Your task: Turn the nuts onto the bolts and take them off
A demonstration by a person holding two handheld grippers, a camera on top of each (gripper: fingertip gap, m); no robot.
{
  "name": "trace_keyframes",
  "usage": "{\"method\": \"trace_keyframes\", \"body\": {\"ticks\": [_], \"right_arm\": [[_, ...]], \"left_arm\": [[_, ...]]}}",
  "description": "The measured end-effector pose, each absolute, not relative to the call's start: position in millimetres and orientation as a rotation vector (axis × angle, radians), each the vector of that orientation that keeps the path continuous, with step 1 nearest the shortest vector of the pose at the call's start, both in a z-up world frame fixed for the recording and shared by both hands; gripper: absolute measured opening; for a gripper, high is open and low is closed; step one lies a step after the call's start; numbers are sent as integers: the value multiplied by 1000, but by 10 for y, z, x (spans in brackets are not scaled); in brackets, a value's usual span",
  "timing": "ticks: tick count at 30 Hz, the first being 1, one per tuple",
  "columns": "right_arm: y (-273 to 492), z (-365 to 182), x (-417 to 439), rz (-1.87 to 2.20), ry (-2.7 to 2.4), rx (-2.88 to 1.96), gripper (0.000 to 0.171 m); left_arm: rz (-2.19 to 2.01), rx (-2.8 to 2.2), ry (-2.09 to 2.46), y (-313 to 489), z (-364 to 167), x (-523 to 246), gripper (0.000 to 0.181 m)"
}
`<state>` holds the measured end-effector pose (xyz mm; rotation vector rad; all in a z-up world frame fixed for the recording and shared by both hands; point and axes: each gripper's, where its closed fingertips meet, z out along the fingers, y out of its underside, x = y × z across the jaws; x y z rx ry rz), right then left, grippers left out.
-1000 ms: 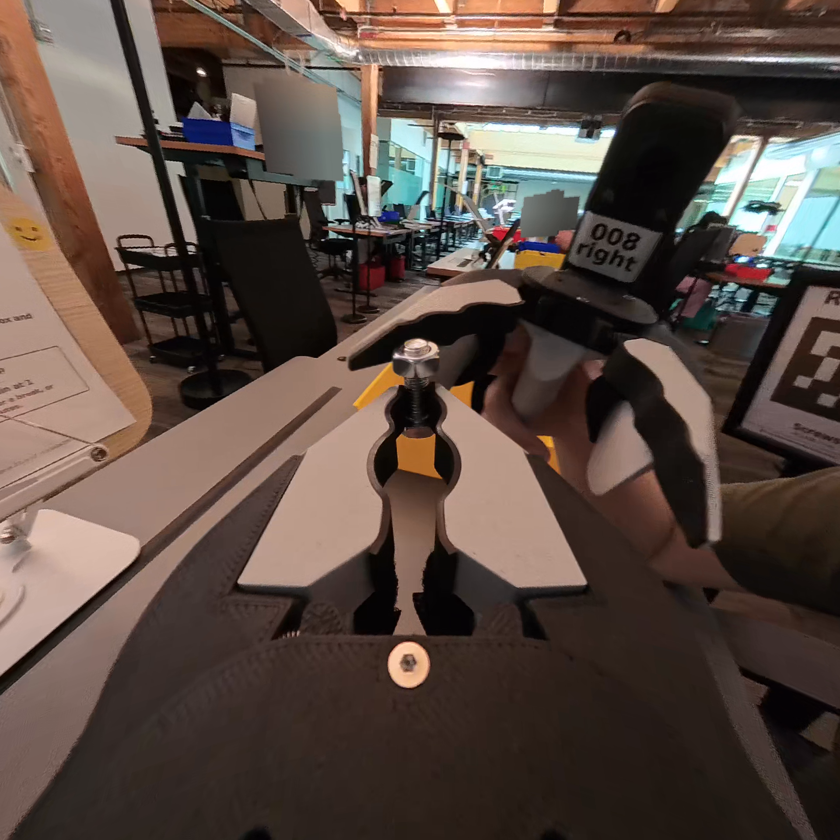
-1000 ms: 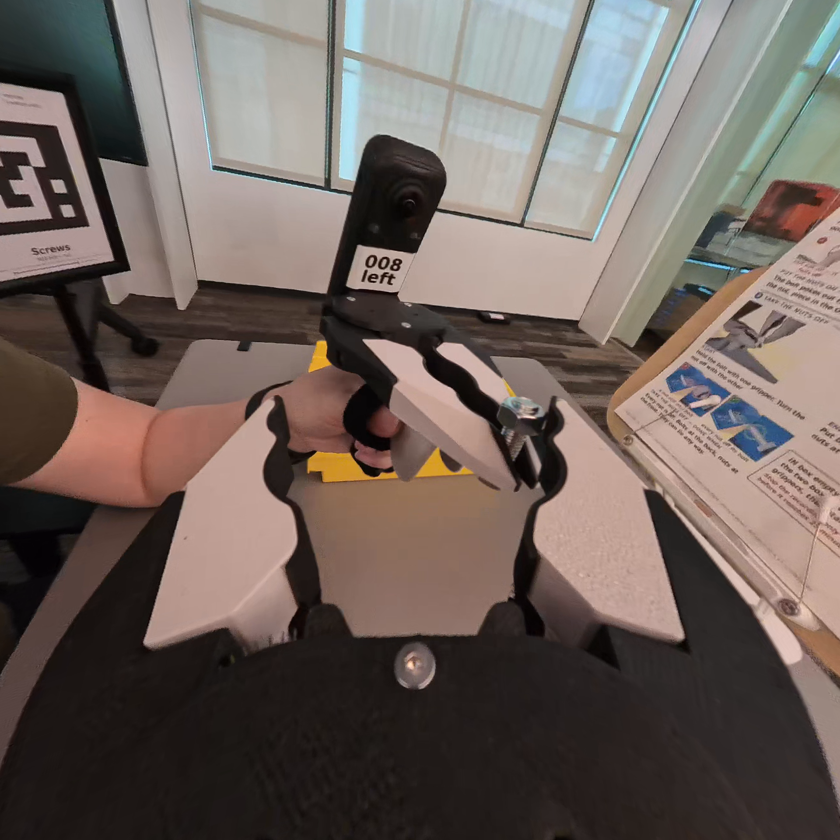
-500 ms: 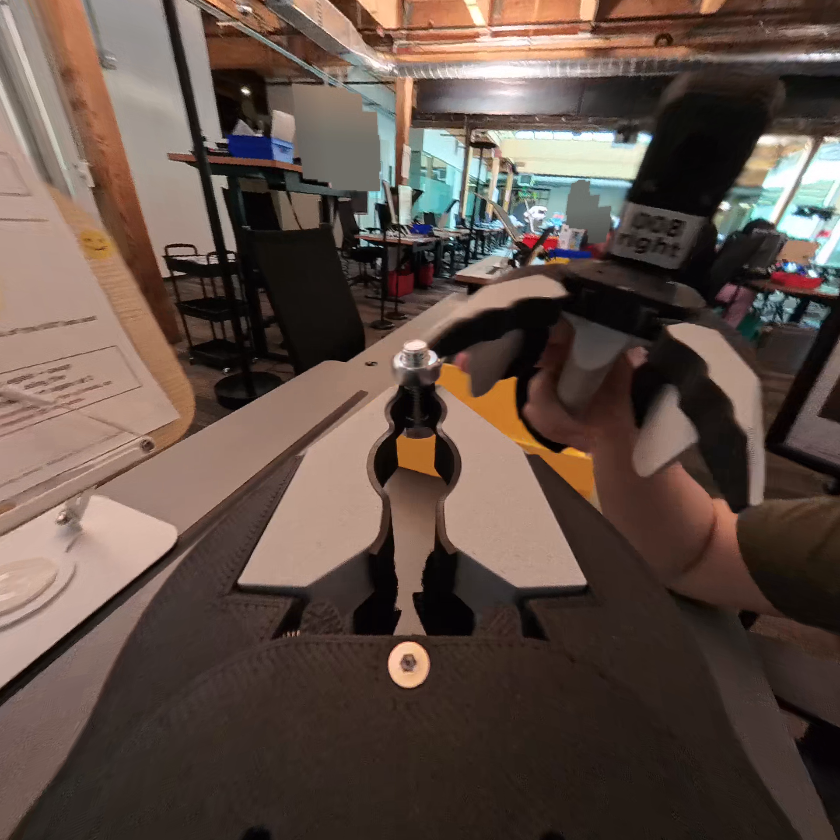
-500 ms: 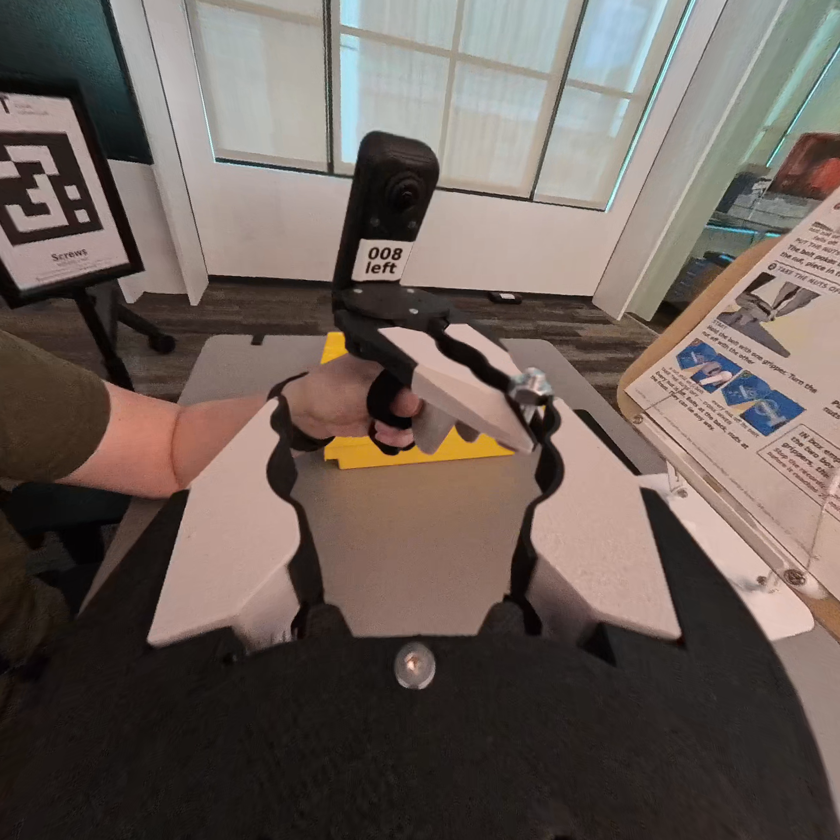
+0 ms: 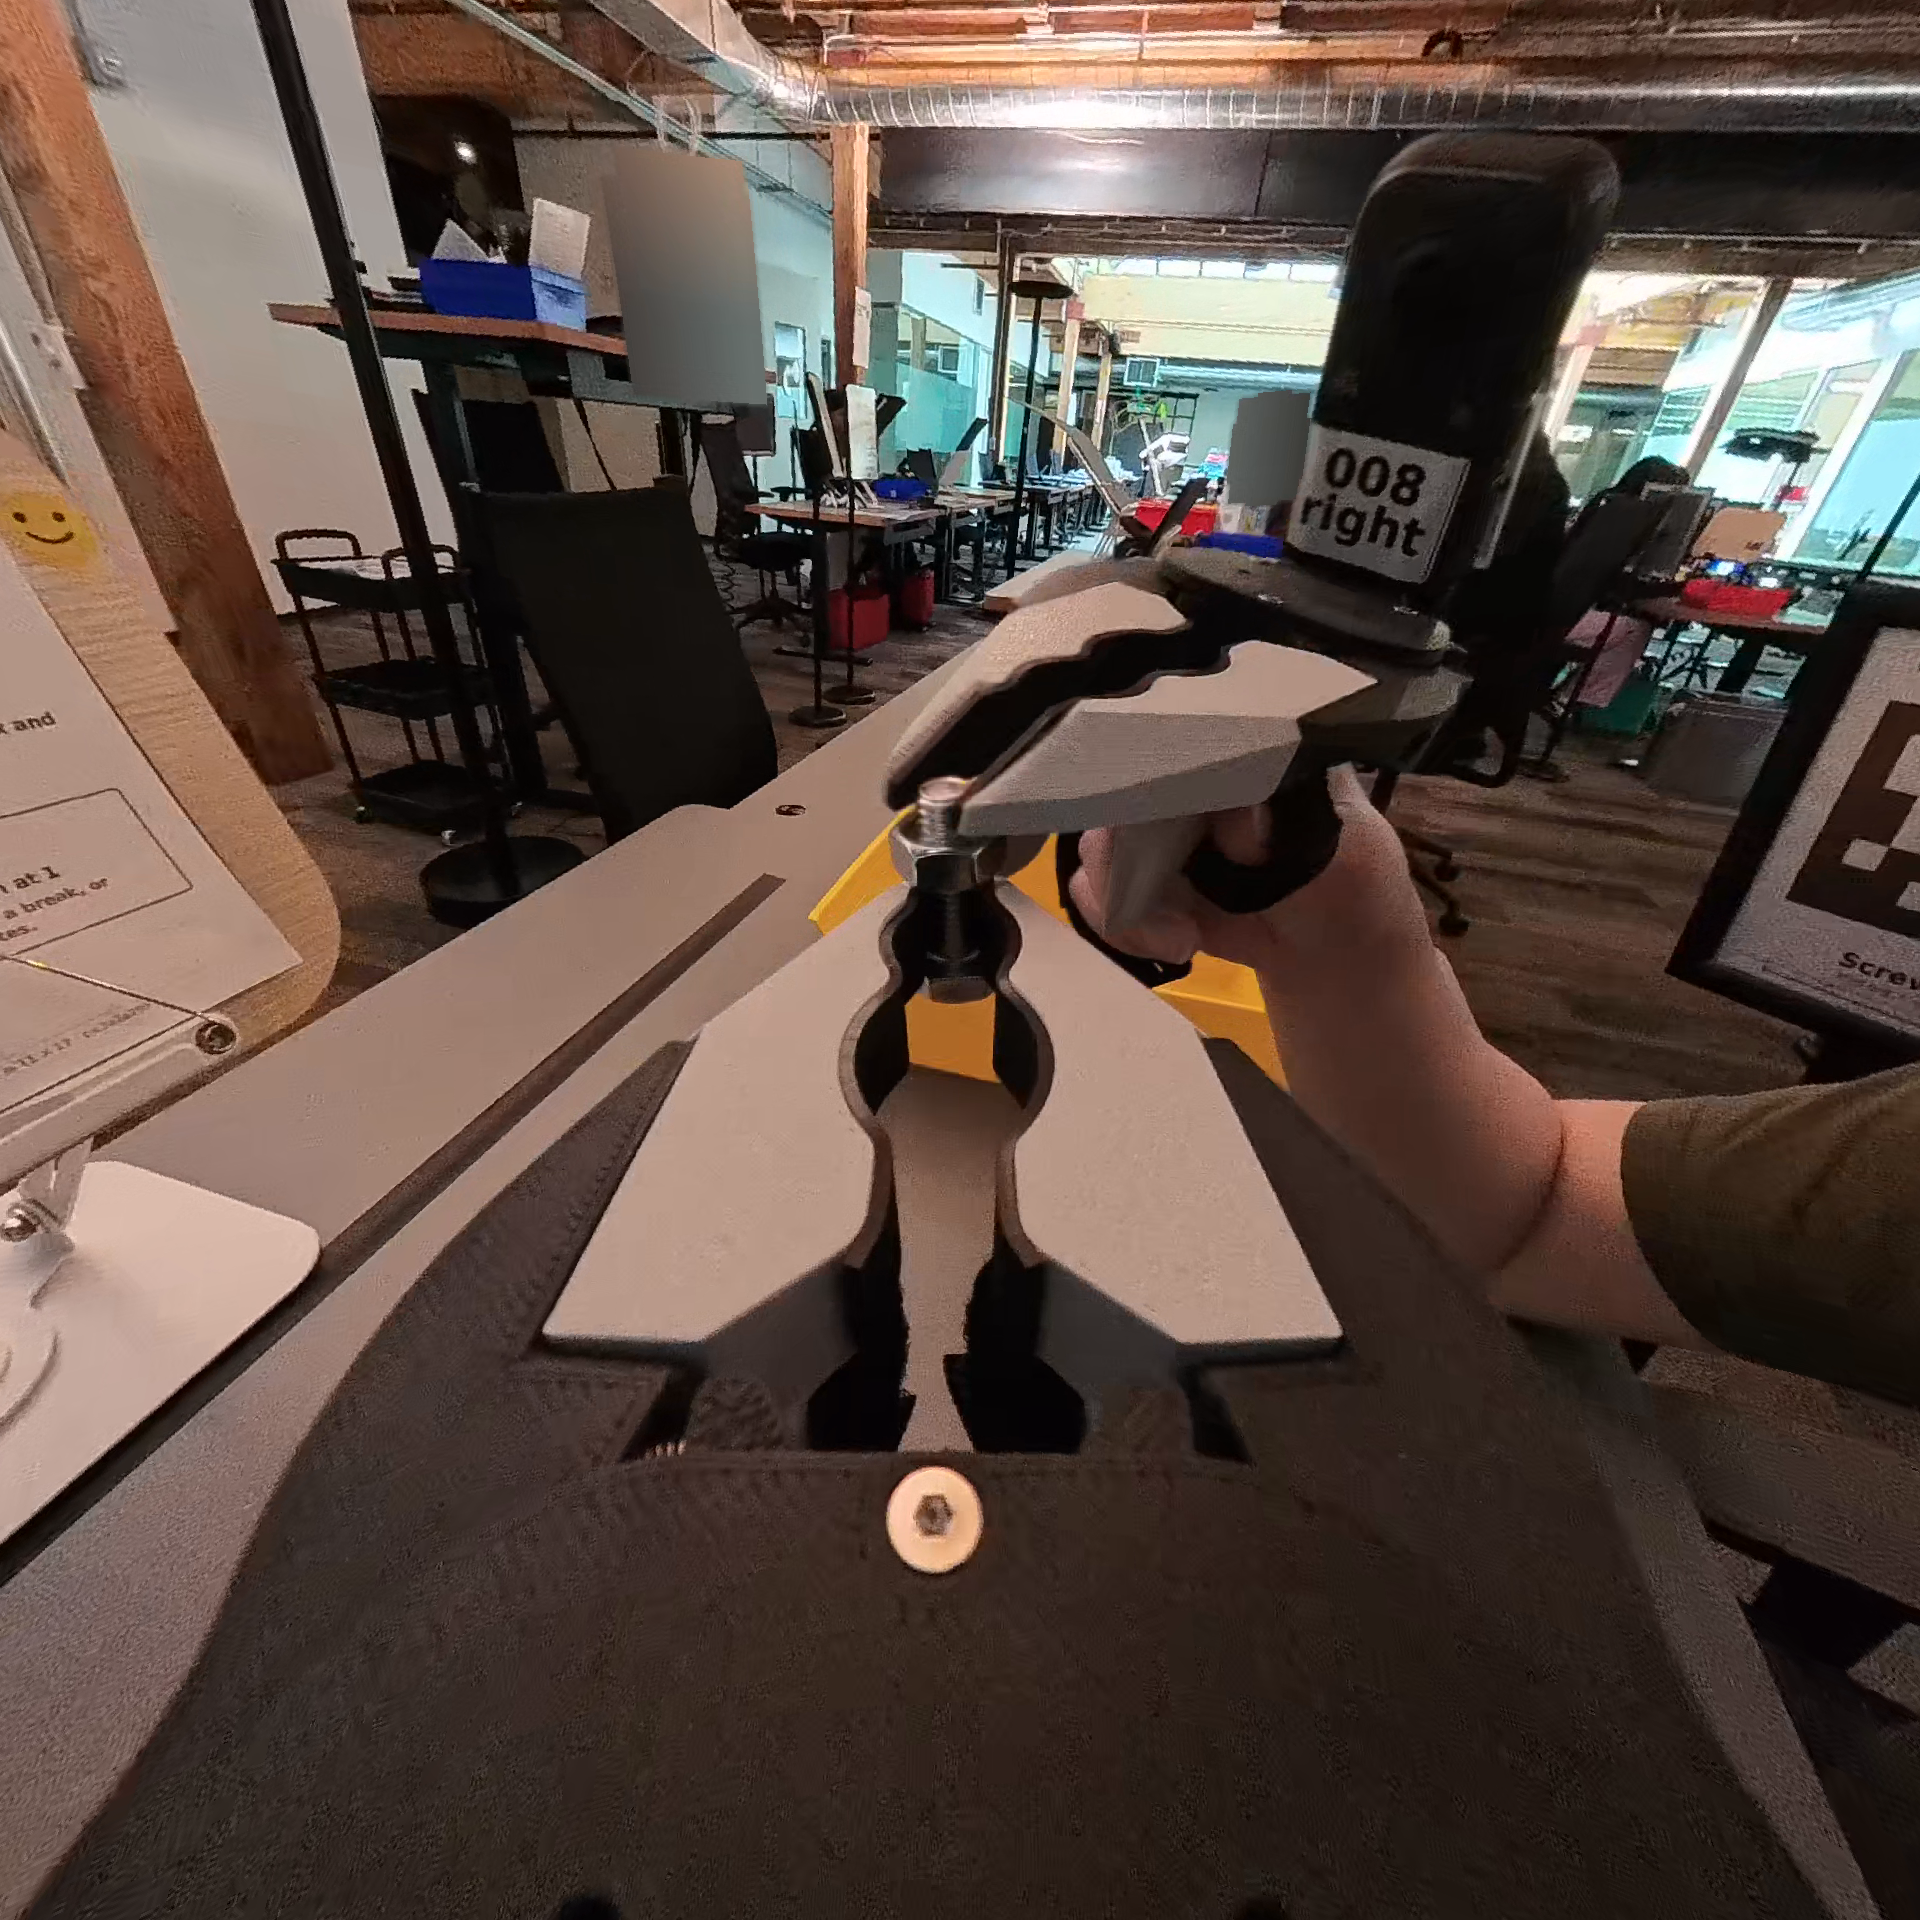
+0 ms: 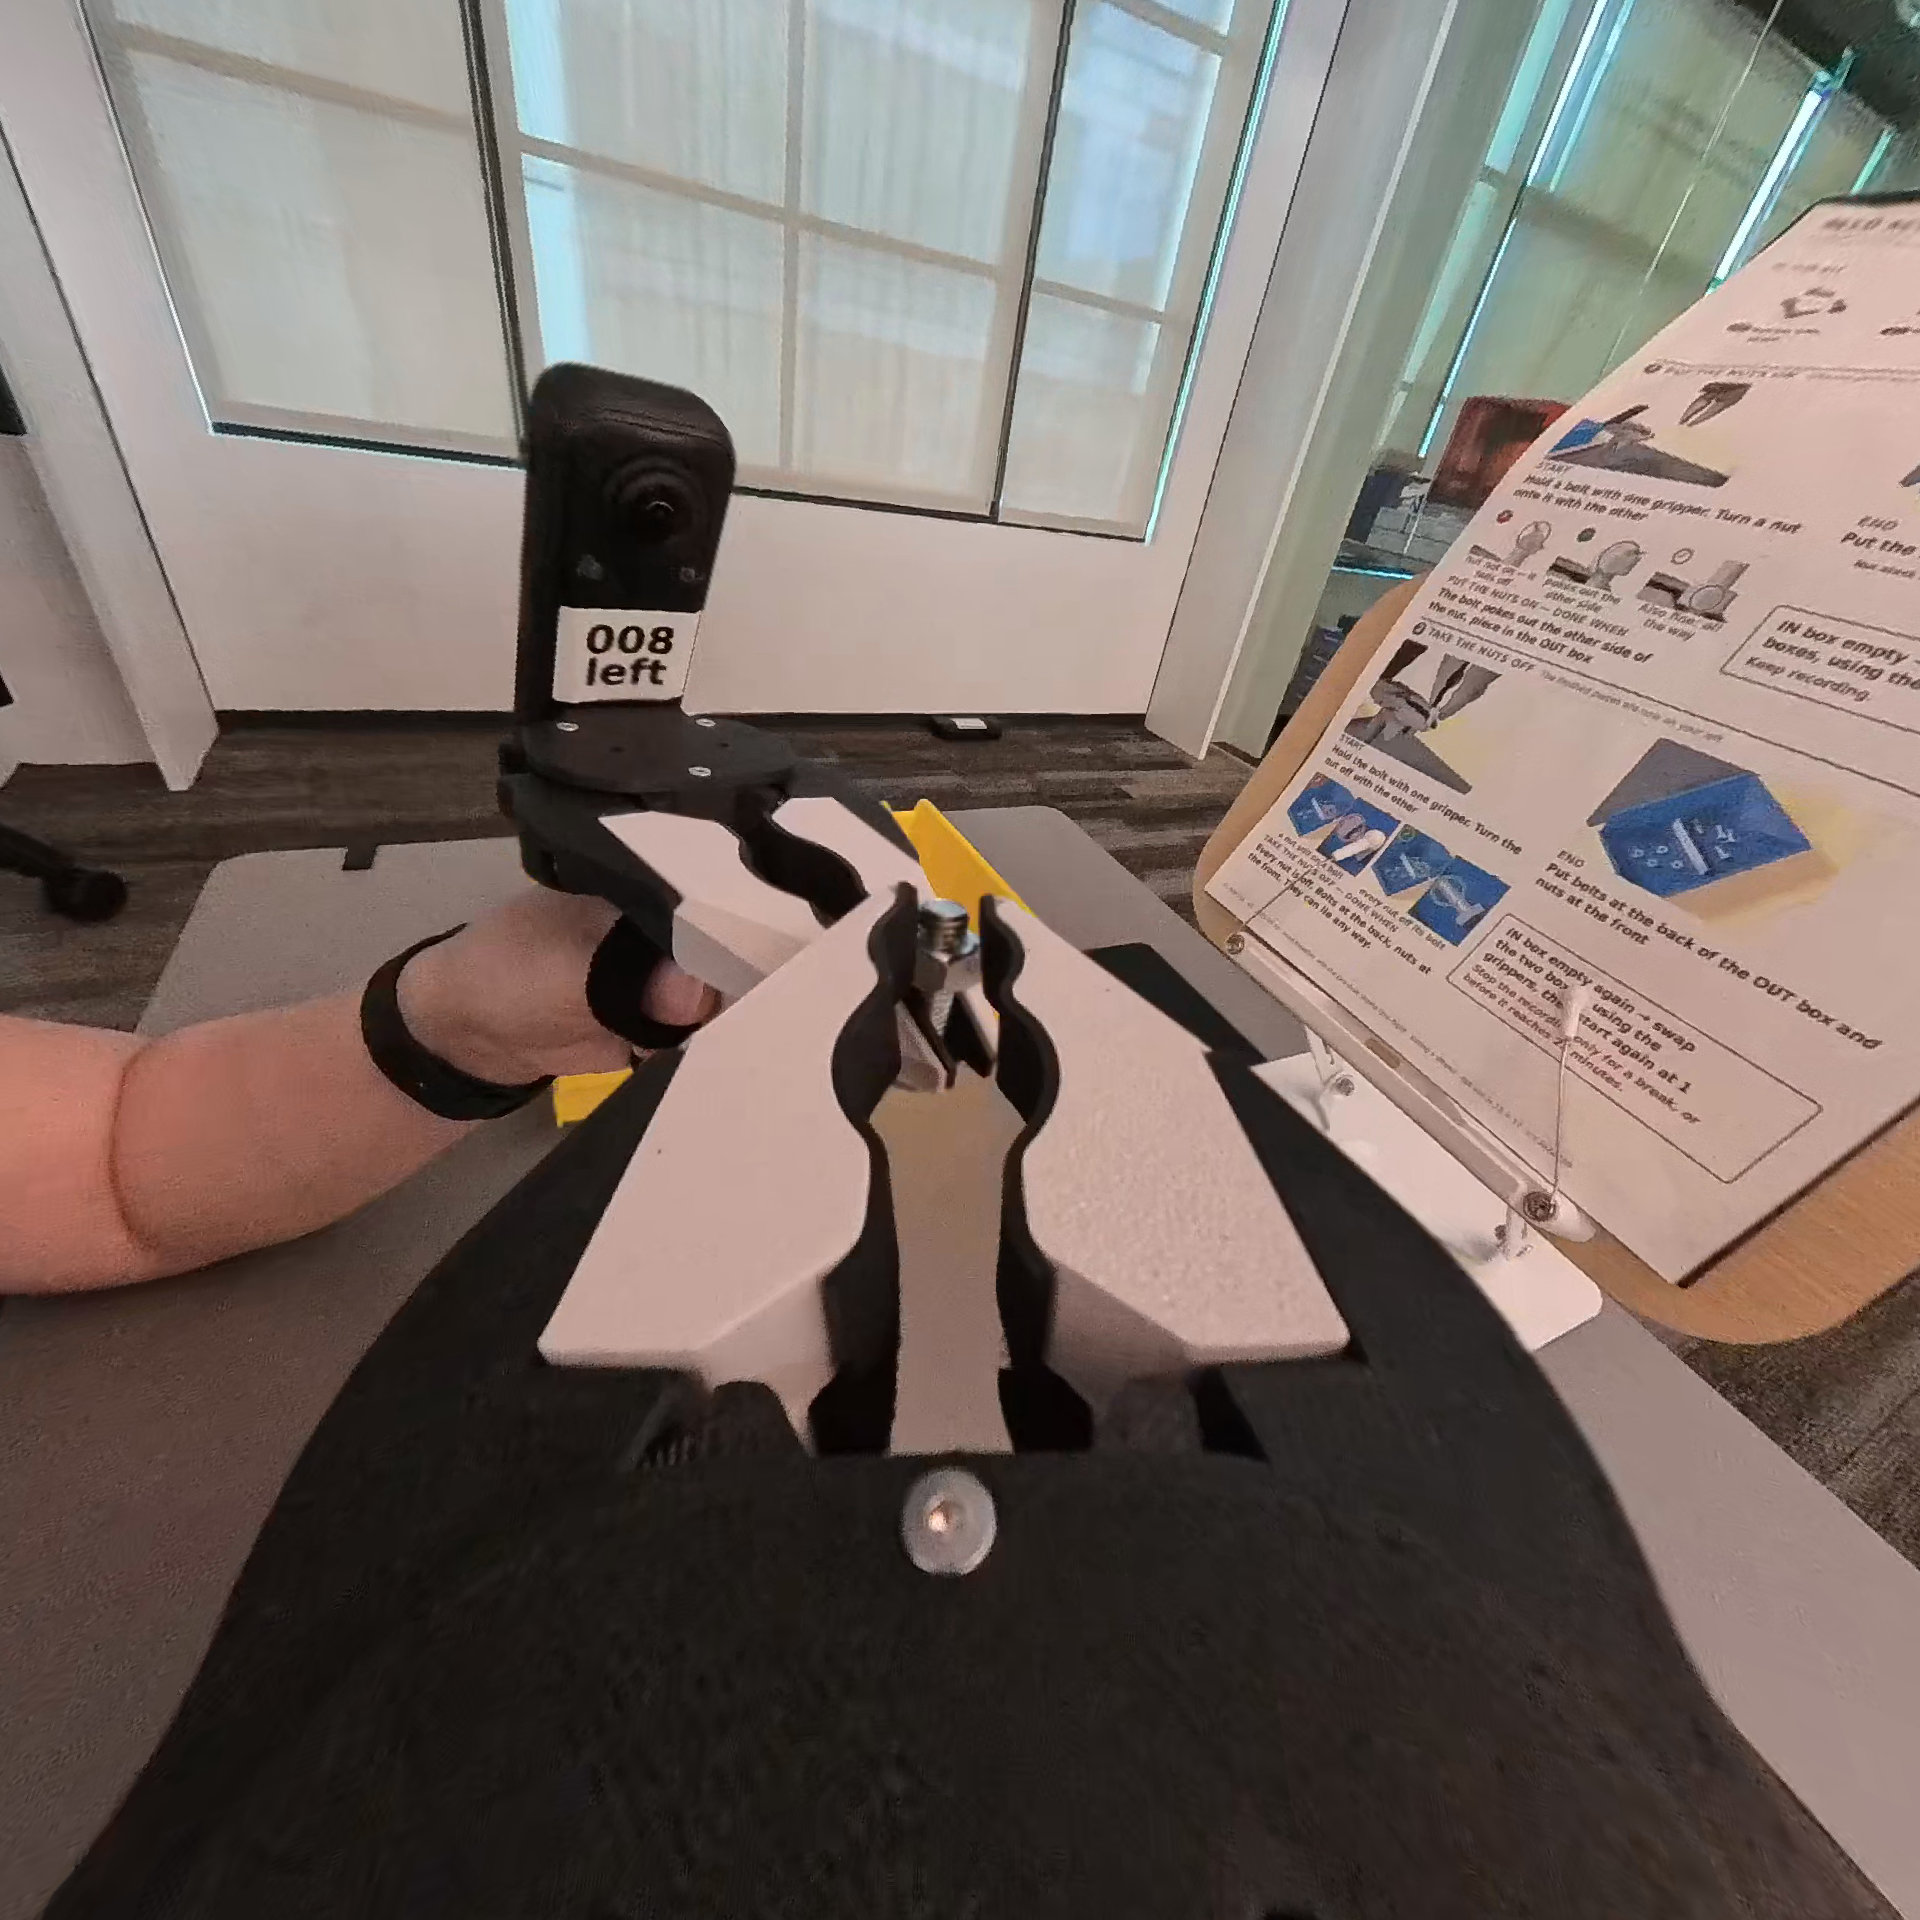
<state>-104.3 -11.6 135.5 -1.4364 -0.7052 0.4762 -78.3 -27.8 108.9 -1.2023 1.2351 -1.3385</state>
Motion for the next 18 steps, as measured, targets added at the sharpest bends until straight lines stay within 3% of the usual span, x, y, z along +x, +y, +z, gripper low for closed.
{"method": "trace_keyframes", "body": {"ticks": [8,10,12,15,18], "right_arm": [[-152,1357,-1018,551,-702,-1463,6],[-159,1382,-936,533,-691,-1469,7],[-200,1428,-737,453,-680,-1501,7],[-393,1347,-52,251,-611,-1685,7],[-628,811,1150,0,-321,-2055,7]], "left_arm": [[-1322,-1151,1249,-336,1108,-770,12],[-1342,-1144,1212,-339,1171,-775,46],[-1342,-1166,1187,-311,1214,-799,60],[-1343,-1175,1194,-313,1281,-888,60],[-1322,-1173,1210,-326,1337,-972,57]]}}
